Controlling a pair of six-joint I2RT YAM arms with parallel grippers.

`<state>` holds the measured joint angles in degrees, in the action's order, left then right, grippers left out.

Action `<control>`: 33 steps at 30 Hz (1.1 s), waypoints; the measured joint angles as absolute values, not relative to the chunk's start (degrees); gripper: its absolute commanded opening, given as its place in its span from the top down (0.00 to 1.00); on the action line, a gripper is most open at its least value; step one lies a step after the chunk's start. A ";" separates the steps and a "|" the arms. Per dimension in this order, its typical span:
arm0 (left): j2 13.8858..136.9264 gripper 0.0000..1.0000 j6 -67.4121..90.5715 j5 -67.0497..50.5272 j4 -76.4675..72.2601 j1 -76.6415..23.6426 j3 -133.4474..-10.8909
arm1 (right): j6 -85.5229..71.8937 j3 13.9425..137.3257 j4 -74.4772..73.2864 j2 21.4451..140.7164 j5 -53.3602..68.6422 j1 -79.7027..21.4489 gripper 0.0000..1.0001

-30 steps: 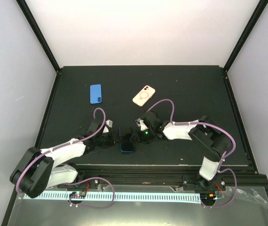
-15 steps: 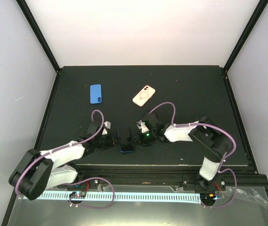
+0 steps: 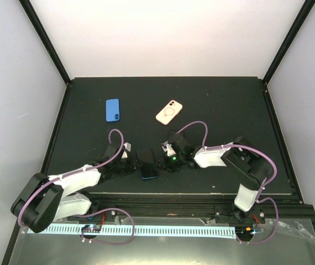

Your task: Put the phone into the phone case

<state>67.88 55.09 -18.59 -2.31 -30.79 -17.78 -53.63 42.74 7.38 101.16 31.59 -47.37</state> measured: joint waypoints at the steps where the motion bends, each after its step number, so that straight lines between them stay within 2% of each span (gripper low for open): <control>1: 67.53 0.65 55.09 -18.41 -1.93 -30.85 -17.87 | -53.15 42.89 7.09 101.16 31.20 -47.37 0.68; 5: 66.94 0.64 54.83 -17.76 1.39 -30.89 -17.85 | -51.42 43.64 6.74 101.16 29.76 -46.96 0.62; 12: 66.78 0.78 54.26 -17.63 2.57 -30.89 -17.87 | -49.08 46.63 5.87 102.96 28.51 -46.24 0.60; 23: 67.13 0.88 54.04 -19.22 0.93 -30.87 -17.69 | -52.03 45.71 11.03 104.01 32.99 -45.63 0.61; 28: 66.72 0.86 54.26 -19.59 -0.51 -30.83 -16.58 | -57.25 42.44 18.26 104.01 34.74 -44.95 0.61; 33: 65.06 0.78 54.33 -19.59 -1.13 -30.83 -15.16 | -60.82 40.58 23.62 103.96 36.01 -44.84 0.61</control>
